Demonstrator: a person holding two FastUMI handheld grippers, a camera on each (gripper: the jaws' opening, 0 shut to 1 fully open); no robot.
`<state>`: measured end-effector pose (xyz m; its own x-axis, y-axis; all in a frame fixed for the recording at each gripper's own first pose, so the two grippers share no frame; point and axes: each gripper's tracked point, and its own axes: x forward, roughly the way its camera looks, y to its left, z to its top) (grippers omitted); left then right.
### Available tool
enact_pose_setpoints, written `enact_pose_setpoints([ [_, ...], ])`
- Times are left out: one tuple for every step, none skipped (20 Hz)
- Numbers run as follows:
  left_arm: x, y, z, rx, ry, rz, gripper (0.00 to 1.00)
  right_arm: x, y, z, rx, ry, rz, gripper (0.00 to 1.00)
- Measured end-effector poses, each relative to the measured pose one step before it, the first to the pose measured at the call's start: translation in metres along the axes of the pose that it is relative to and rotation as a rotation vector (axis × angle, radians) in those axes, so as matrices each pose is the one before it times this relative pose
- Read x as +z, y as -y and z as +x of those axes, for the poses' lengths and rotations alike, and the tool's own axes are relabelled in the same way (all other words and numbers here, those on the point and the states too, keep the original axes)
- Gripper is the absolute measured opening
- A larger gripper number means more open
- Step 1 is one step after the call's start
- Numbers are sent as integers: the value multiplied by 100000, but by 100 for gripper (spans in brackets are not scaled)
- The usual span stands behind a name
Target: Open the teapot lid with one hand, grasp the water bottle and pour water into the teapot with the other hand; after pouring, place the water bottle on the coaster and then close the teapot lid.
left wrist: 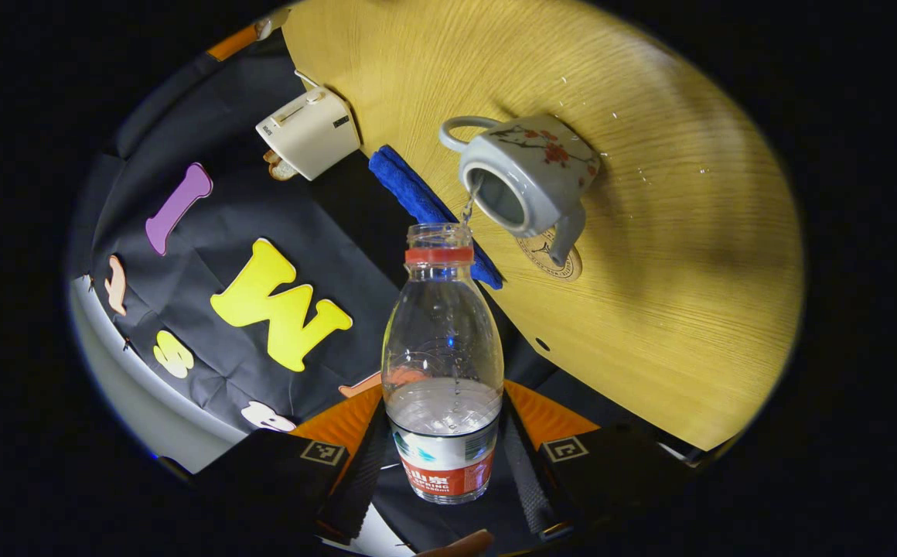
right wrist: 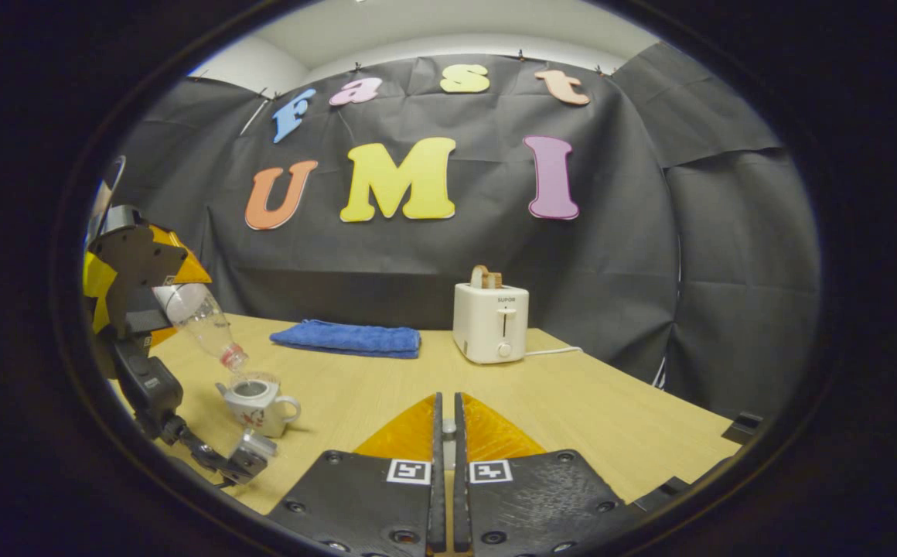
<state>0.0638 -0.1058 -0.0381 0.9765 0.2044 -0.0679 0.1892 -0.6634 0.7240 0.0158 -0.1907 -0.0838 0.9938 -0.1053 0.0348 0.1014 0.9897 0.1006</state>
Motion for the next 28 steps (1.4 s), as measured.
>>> enact_pose_setpoints([
  [60, -161, -59, 214, -21, 525, 77, 89, -53, -1, 103, 16, 29, 4],
  [-8, -65, -105, 262, 7, 142, 77, 30, 104, -12, -159, 189, -267, 4],
  [-93, -53, 3, 152, -389, 422, 78, 58, 133, -4, -412, 104, -303, 4],
  [-38, -127, -53, 288, -283, 606, 77, 23, 129, 22, -262, 39, -41, 4],
  [38, -71, 39, -197, -128, 276, 78, 25, 25, 12, 70, -291, 539, 3],
  [-45, 93, 12, -497, -177, 19, 77, -67, -149, -97, 699, -330, 589, 4],
  [15, 12, 31, -304, 23, -23, 77, 3, -126, -50, 719, -226, 406, 4],
  [-57, 42, -50, -58, -287, 221, 77, 120, -16, -31, 115, 215, 65, 4],
  [-12, -3, 112, -343, 171, -6, 77, 105, 74, -15, -250, 223, -194, 4],
  [-134, 102, 33, -298, -324, 37, 77, -130, -1, 55, 52, -148, -56, 4],
  [13, 84, 177, -692, 171, -230, 77, -97, -42, 39, 63, -270, -152, 4],
  [6, 119, 158, -696, 464, -421, 77, -151, 46, 58, 80, -427, 41, 4],
  [48, 360, 178, -1732, 815, -1668, 77, -48, 45, 44, 20, -460, 569, 4],
  [329, 487, 164, -1746, 2457, -3824, 77, -63, -27, -7, 232, -541, 804, 4],
  [253, 688, 189, -2658, 2906, -6494, 77, 65, 23, -30, 200, -76, 624, 4],
  [281, 698, 216, -3303, 2958, -8067, 76, 73, 57, -30, -223, 386, -97, 4],
  [-229, 478, 162, -2510, 1139, -8252, 77, 180, 259, -14, -731, 429, -454, 4],
  [118, 96, 168, -1070, 1531, -7583, 77, 94, 241, -46, -897, 480, -88, 2],
  [-133, 79, 236, -1130, 1345, -8356, 77, 159, 202, -28, -344, 433, 324, 3],
  [70, 152, 180, -1602, 1910, -8749, 77, 10, 15, -15, -21, 163, 551, 3],
  [-164, 134, 127, -2361, 1323, -9368, 77, 19, -8, 35, 144, -35, 437, 4],
  [112, 226, 90, -1225, 1766, -8829, 77, -66, -54, 63, 48, -67, 192, 4],
  [47, 121, 84, -199, 2576, -8371, 77, -111, -58, 36, 124, -176, -46, 4],
  [186, -78, 16, -162, 1908, -7682, 77, -178, -133, 27, 261, -294, -248, 4],
  [311, -435, -4, 363, 2776, -7047, 77, -148, -162, 28, 185, -324, -59, 4],
  [435, -349, 267, 688, 2423, -8135, 77, -106, -119, 52, 131, -70, 63, 4],
  [64, -339, 277, 586, 2046, -8020, 77, 15, -114, 22, 41, 167, 182, 4],
  [419, -253, 343, 1061, 2908, -8124, 77, 5, -295, -123, 266, 163, -100, 4],
])
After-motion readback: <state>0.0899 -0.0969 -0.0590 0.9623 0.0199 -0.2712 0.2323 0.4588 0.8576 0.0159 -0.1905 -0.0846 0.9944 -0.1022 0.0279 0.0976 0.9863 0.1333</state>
